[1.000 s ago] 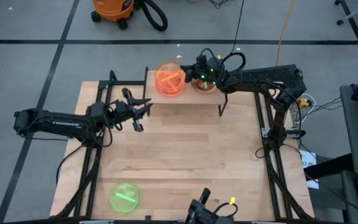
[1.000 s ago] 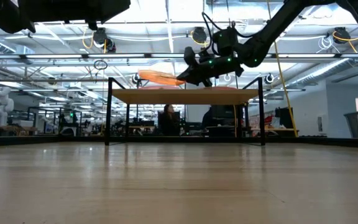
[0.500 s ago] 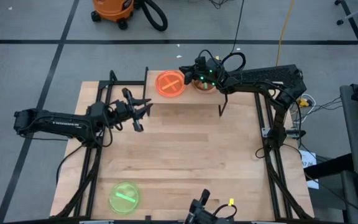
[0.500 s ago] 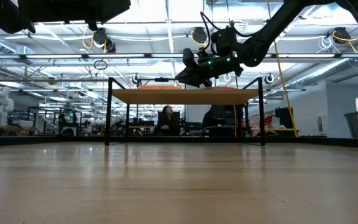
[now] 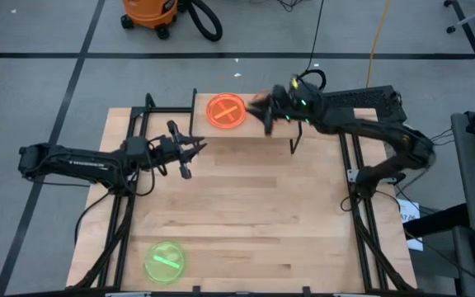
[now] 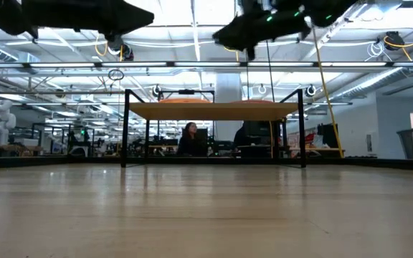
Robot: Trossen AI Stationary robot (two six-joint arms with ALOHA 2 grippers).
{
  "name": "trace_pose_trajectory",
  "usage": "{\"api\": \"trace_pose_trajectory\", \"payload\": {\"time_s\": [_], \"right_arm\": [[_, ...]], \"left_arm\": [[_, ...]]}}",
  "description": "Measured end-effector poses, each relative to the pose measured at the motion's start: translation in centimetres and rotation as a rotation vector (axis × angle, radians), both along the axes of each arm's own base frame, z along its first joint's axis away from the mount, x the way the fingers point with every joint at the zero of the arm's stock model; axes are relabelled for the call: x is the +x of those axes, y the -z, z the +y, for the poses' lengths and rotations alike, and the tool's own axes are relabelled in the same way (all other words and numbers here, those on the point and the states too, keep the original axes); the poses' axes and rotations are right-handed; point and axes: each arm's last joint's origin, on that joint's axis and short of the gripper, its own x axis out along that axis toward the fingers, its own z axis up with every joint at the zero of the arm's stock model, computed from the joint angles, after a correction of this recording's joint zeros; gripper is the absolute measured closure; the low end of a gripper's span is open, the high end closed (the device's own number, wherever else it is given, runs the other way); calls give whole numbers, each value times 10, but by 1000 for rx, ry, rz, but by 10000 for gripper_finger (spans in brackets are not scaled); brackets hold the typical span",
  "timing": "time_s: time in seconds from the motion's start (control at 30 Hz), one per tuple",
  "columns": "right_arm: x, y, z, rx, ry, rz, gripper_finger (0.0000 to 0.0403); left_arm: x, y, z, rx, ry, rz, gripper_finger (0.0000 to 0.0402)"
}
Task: Place and stack plates onto a shelf
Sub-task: Stack the green plate on top of the orange plate on the shelf
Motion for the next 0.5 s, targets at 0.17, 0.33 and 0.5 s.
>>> {"api": "trace_pose_trajectory", "payload": {"time_s": [0.17, 0.33, 0.5], "right_arm": [[-33, 2, 55, -44, -21, -13, 302], [-63, 24, 87, -30, -35, -86, 302], [-85, 49, 106, 10, -88, -200, 302]], "left_arm": [[9, -13, -9, -65, 50, 108, 307], [21, -21, -21, -82, 95, 256, 307], [31, -11, -39, -106, 166, 412, 307]]}}
